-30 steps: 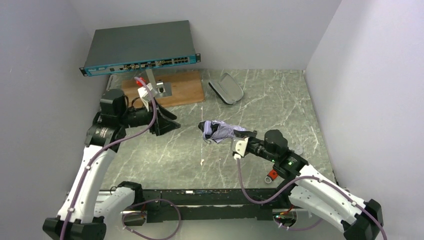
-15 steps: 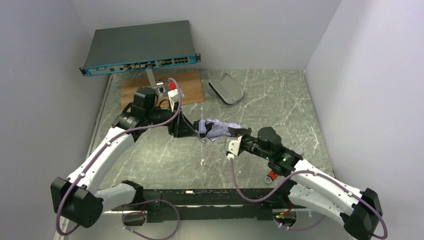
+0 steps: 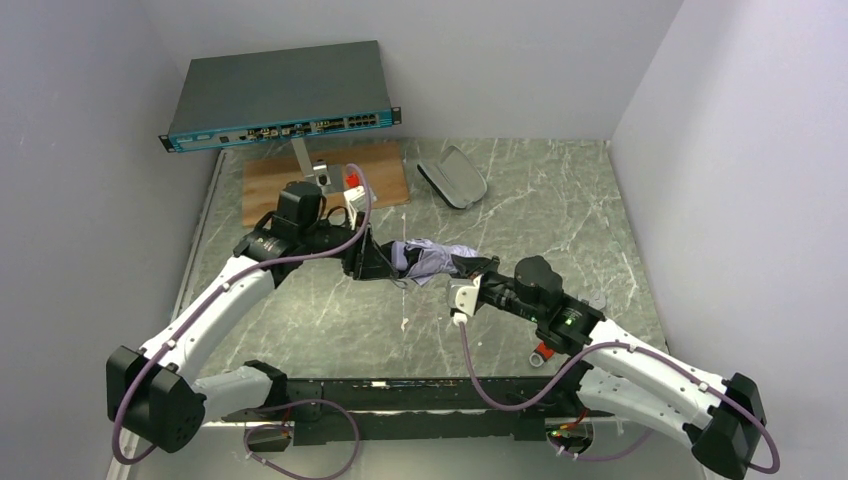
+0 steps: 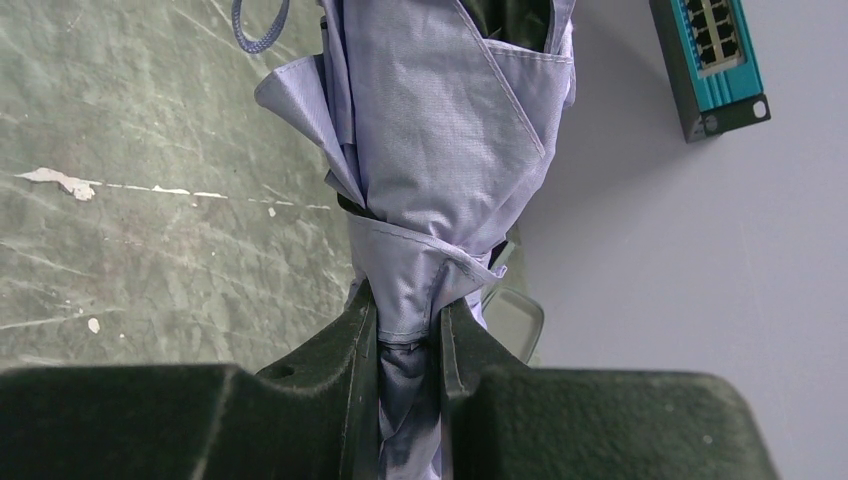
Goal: Open the umbrella
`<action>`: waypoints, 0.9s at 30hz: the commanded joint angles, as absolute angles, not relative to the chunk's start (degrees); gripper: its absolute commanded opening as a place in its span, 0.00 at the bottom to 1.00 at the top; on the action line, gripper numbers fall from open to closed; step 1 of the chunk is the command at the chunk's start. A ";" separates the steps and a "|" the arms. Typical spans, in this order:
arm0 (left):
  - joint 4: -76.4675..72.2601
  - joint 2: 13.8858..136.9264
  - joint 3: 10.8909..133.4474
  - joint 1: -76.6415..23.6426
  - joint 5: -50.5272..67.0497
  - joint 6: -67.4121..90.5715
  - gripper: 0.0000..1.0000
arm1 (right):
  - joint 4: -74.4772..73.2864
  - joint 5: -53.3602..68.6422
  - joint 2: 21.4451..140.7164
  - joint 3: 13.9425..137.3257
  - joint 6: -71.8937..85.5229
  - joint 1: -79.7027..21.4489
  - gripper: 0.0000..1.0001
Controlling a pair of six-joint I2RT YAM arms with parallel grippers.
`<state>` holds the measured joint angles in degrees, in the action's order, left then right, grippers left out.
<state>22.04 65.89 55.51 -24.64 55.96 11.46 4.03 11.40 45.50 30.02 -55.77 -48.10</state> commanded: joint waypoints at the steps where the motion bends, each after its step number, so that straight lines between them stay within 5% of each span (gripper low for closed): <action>1: 20.65 65.13 55.84 -25.37 55.13 11.08 0.45 | 10.99 11.38 43.80 31.93 -58.13 -49.57 0.00; 12: 32.71 61.28 57.31 -21.46 52.83 2.05 0.01 | 4.18 6.24 41.12 31.05 -58.74 -49.53 0.00; 22: 41.24 57.36 57.97 -15.20 54.55 -7.43 0.00 | -3.72 4.69 33.92 26.36 -59.77 -49.48 0.00; 23: 40.11 57.07 57.50 -15.21 55.16 -6.70 0.08 | -3.36 5.27 34.16 26.43 -59.64 -49.50 0.00; 25: 37.40 56.83 56.96 -15.21 57.22 -4.36 0.51 | -2.24 6.07 35.16 26.95 -59.16 -49.49 0.00; 27: 34.09 56.78 56.97 -15.29 59.06 -1.42 0.76 | -1.31 6.04 37.04 27.70 -59.21 -49.55 0.00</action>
<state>39.62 57.89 56.51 -15.55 55.13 -4.16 -6.55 5.50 35.57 25.96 -58.74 -49.43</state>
